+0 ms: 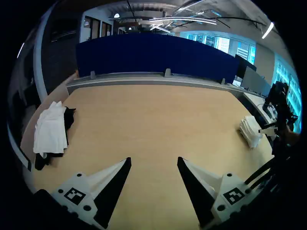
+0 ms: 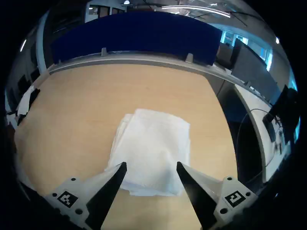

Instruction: Fold towel

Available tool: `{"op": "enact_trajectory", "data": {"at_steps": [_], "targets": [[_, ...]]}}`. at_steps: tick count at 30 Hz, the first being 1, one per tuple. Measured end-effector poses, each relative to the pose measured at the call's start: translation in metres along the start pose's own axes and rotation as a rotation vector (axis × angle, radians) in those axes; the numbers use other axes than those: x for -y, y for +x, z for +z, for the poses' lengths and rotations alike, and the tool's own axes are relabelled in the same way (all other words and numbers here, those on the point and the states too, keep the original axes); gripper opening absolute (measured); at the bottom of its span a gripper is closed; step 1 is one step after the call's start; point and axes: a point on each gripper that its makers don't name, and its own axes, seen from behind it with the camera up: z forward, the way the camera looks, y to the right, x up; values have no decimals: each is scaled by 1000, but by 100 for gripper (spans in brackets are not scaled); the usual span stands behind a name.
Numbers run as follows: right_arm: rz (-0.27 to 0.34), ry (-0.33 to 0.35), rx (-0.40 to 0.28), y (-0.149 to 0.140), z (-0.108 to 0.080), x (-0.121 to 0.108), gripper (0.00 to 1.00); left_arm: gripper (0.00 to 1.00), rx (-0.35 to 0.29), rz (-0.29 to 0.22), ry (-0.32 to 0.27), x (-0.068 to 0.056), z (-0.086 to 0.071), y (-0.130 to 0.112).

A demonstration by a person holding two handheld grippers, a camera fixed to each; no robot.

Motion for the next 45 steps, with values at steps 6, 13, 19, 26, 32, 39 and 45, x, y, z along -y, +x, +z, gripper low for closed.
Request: {"op": "enact_trajectory", "data": {"at_steps": [6, 13, 19, 26, 32, 39, 45], "targets": [[-14, 19, 48, -22, 13, 8, 100, 89, 2, 13, 7, 3, -1, -1], [-57, 31, 85, -40, 20, 8, 100, 89, 2, 17, 11, 5, -2, 0], [-51, 35, 63, -28, 16, 8, 100, 89, 0, 7, 14, 8, 0, 2], [-20, 24, -23, 10, 5, -1, 100, 89, 0, -2, 15, 10, 3, 3], [-7, 19, -42, 24, 4, -7, 100, 89, -1, -1, 12, 7, 4, 4], [-14, 15, -58, 31, 3, -4, 100, 89, -3, -4, 12, 8, 4, 4], [34, -4, -147, 56, -5, -3, 100, 89, -10, -8, 12, 9, 5, 6]]}}
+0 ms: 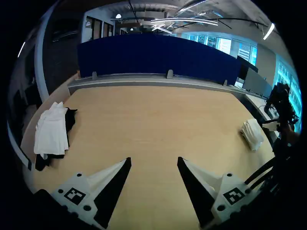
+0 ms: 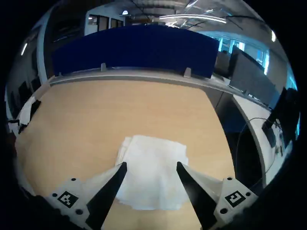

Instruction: Fold towel

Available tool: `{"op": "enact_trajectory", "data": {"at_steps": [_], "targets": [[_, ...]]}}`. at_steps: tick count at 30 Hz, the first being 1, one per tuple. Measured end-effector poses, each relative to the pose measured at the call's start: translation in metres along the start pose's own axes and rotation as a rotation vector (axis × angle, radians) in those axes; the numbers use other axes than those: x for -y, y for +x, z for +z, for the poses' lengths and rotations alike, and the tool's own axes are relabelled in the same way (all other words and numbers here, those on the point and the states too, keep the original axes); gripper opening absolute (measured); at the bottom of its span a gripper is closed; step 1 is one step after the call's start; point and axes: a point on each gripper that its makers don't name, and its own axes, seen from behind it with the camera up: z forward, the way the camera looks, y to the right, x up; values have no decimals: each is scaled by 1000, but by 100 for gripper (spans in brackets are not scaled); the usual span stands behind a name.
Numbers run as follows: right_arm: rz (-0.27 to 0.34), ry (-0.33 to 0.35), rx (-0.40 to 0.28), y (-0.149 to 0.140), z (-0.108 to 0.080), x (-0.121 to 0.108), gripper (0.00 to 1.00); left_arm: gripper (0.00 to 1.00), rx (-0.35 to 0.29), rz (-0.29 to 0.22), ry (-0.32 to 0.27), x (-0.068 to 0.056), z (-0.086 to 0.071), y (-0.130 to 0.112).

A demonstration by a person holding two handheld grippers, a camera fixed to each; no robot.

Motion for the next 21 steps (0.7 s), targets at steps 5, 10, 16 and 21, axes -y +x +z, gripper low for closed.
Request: {"op": "enact_trajectory", "data": {"at_steps": [5, 10, 16, 21], "targets": [[62, -34, -155, 38, -16, -1, 100, 89, -5, 3, -5, -2, 1, 4], [101, -62, -308, 72, -38, 0, 100, 89, -12, 6, -13, -6, 1, 8], [118, -87, -437, 103, -60, 5, 100, 89, -19, 12, -18, -9, 2, 11], [110, -86, -474, 115, -66, 13, 100, 89, -28, 14, -23, -10, 2, 14]]}}
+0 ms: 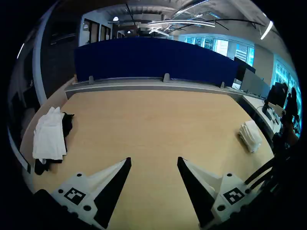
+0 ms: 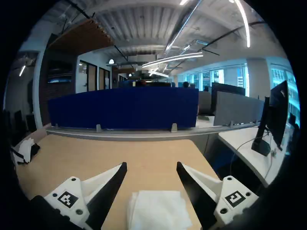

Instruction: Fold towel

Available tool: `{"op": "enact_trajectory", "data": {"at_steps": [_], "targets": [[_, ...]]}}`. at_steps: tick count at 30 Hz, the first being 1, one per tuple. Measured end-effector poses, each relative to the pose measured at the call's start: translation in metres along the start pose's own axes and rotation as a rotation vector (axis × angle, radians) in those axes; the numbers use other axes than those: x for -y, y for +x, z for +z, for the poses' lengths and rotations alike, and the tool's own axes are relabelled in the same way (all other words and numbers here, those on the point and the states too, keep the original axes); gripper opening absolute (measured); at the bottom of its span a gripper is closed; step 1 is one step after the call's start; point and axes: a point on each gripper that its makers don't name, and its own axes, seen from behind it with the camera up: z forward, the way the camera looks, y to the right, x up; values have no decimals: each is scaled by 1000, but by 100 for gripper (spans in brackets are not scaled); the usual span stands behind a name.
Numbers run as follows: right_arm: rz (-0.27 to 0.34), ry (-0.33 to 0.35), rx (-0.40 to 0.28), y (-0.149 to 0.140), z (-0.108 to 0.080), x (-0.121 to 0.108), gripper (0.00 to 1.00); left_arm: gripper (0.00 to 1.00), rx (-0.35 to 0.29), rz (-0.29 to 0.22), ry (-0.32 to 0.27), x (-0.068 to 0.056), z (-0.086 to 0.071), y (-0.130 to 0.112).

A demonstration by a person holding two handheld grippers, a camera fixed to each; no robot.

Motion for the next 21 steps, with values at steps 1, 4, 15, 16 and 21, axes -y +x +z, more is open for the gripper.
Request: {"op": "enact_trajectory", "data": {"at_steps": [1, 4, 15, 16, 21], "targets": [[-1, -1, -10, 4, -1, 1, 100, 89, -3, 0, 0, 0, 0, 1], [-5, -7, -45, 17, -3, 5, 100, 89, -12, -1, 0, 1, -1, 3], [-4, -17, -156, 56, -13, 26, 100, 89, -95, 2, 20, 10, -5, 29], [-9, -14, -151, 55, -13, 27, 100, 89, -111, 4, 23, 11, -6, 34], [-32, -5, -136, 52, -14, 35, 100, 89, -205, 6, 36, 15, -12, 67]]}}
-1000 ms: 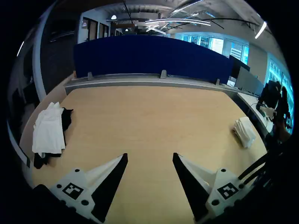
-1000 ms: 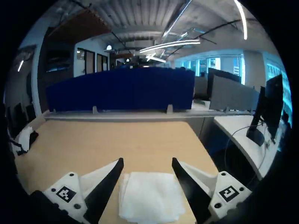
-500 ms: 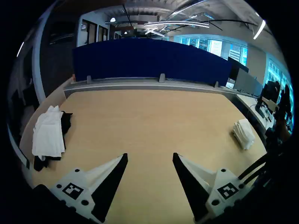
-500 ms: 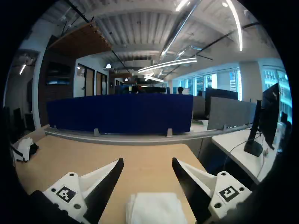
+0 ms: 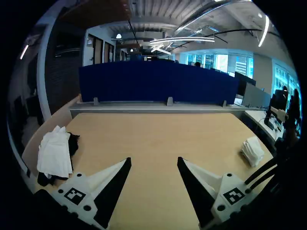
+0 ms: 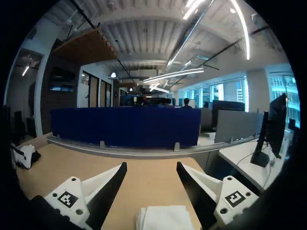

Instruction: Fold towel

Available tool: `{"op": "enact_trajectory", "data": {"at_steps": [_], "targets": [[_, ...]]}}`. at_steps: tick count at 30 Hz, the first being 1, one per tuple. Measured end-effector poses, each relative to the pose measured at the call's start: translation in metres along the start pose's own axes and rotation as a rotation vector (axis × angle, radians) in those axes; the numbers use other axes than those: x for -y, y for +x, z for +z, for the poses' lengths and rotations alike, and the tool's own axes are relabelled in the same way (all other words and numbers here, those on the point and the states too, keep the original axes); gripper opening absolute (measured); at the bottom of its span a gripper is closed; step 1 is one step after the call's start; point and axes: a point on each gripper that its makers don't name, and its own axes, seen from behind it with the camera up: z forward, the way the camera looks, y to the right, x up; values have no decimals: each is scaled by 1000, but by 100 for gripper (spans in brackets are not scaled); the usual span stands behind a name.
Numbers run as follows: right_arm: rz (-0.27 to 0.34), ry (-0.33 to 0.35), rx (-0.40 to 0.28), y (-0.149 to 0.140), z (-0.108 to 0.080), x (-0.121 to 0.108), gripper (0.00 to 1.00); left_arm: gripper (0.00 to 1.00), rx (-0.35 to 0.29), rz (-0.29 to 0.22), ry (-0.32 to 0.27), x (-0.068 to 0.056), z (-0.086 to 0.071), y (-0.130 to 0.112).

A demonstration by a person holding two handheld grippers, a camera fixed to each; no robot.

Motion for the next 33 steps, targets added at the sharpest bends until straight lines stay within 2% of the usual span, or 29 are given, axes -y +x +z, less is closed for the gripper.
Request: {"op": "enact_trajectory", "data": {"at_steps": [9, 18, 24, 33], "targets": [[-7, 15, -8, 8, -7, 13, 100, 89, -188, -5, 27, 12, -7, 59], [-36, 8, -10, 11, -11, 17, 100, 89, -338, 9, 78, 29, -16, 103], [-48, 10, -25, 18, -11, 27, 100, 89, -363, 44, 83, 33, -15, 115], [-36, 33, -59, 38, 0, 64, 100, 89, -393, 32, 61, 33, -11, 130]]}}
